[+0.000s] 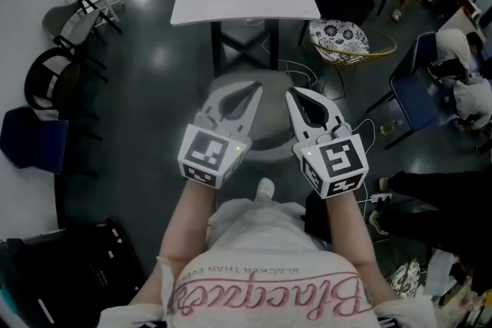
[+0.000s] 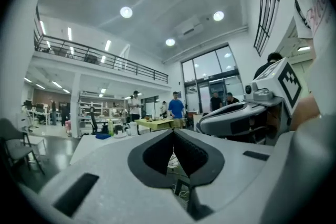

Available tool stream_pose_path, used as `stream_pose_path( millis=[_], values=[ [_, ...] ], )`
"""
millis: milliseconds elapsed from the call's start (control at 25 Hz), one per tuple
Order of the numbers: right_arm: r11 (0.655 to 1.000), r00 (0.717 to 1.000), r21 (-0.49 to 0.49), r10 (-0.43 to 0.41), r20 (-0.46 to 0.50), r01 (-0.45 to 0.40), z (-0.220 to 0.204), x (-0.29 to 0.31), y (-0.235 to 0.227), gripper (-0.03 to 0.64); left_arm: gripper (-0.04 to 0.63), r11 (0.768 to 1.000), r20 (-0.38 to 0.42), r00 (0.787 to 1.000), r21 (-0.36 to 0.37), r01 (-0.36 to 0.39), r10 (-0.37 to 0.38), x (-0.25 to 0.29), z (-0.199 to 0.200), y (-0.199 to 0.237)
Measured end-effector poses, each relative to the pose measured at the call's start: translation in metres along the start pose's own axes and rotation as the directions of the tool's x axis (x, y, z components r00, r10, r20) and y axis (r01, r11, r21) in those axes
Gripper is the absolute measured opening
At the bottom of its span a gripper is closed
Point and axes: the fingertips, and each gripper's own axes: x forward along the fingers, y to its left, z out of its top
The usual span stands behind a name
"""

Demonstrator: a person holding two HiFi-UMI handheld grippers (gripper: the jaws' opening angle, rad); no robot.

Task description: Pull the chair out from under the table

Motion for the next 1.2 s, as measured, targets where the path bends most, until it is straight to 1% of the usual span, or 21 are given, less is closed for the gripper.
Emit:
stream_pose_path(
  millis=[80, 120, 280, 360, 560, 800, 1000, 1200],
  values=[
    [1.000, 1.000, 0.019, -0.014, 0.016, 0.013, 0.006, 0.005, -0.006, 0.005, 0.005, 0.998, 0.019, 0.998, 0.013, -0.058, 0.058, 0.004, 0.007, 0.012],
    [0.999, 1.000, 0.028, -0.018, 0.024, 0.018, 0.009, 0.007, -0.009, 0.005, 0.005, 0.997, 0.027, 0.997, 0.022, -0.069, 0.069, 0.006, 0.010, 0.014],
    [0.999, 0.999, 0.036, -0.028, 0.036, 0.027, 0.018, 0.016, -0.018, 0.005, 0.006, 0.995, 0.049, 0.997, 0.077, -0.057, 0.054, 0.018, 0.022, 0.014],
    [0.999, 0.999, 0.034, -0.024, 0.039, 0.023, 0.021, 0.021, -0.022, 0.005, 0.006, 0.993, 0.056, 0.996, 0.093, -0.067, 0.062, 0.024, 0.028, 0.017],
    [0.999, 0.999, 0.030, -0.015, 0.045, 0.014, 0.026, 0.035, -0.030, 0.005, 0.006, 0.993, 0.053, 0.995, 0.082, -0.087, 0.083, 0.037, 0.030, 0.029],
    [1.000, 0.999, 0.009, -0.016, 0.027, 0.015, 0.025, 0.046, -0.036, 0.005, 0.006, 0.991, 0.037, 0.994, 0.081, -0.106, 0.103, 0.050, 0.026, 0.038],
    [1.000, 1.000, 0.014, -0.008, 0.004, 0.008, 0.018, 0.048, -0.038, 0.005, 0.006, 0.992, 0.035, 0.994, 0.068, -0.107, 0.105, 0.054, 0.025, 0.038],
    [1.000, 1.000, 0.008, 0.008, 0.000, -0.008, 0.018, 0.048, -0.035, 0.005, 0.006, 0.992, 0.035, 0.995, 0.074, -0.100, 0.098, 0.056, 0.029, 0.035]
  ],
)
